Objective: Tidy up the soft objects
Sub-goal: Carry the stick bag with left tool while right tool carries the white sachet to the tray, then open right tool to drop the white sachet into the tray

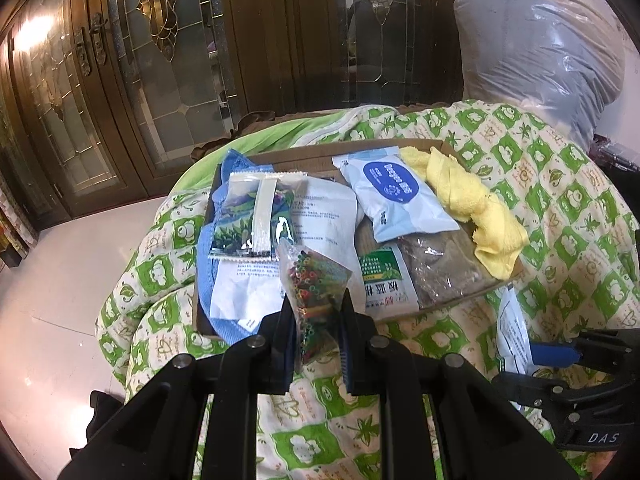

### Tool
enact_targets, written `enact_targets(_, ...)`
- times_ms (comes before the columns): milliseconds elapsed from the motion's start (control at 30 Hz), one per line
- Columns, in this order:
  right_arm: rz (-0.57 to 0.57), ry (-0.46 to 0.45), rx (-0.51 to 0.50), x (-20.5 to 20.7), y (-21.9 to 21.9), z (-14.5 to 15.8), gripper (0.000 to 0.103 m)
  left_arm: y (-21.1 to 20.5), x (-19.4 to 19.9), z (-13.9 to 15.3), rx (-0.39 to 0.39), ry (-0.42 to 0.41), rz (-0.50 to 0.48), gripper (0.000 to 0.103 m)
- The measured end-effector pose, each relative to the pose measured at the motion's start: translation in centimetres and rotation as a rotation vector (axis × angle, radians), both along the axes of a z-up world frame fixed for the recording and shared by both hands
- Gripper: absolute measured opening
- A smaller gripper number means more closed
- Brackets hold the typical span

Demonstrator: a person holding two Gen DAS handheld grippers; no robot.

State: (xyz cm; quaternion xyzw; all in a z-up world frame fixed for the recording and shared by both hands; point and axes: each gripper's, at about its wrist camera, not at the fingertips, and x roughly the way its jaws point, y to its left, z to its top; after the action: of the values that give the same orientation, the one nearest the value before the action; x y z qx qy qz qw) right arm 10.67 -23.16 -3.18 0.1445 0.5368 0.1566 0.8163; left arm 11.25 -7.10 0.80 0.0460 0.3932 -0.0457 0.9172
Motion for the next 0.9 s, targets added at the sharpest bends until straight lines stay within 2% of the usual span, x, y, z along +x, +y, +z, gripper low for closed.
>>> enact_targets(300,0.054,-0.009,-0.063,1.6,1.1,1.5,0.047,0.5,1.2,0.8,-0.006,-0.022,-0.014,0.016)
enact_targets(400,0.067,-0.03,-0.111,3.2,1.3,2.6,0.047,1.0,2.0,1.1,-0.024,-0.02,-0.016,0.016)
enact_targets(533,0.043,-0.055,-0.118,5.6,1.1,3.6,0.047,1.7,3.9,1.7,-0.066,-0.009,-0.012,0.016)
enact_targets(667,0.02,-0.069,-0.099,7.8,1.5,3.3,0.047,1.8,6.5,2.3,-0.11,0.001,-0.021,0.016)
enact_targets(900,-0.019,-0.065,-0.082,10.2,1.8,1.7,0.047,0.3,11.3,2.0,-0.124,0.034,-0.048,0.017)
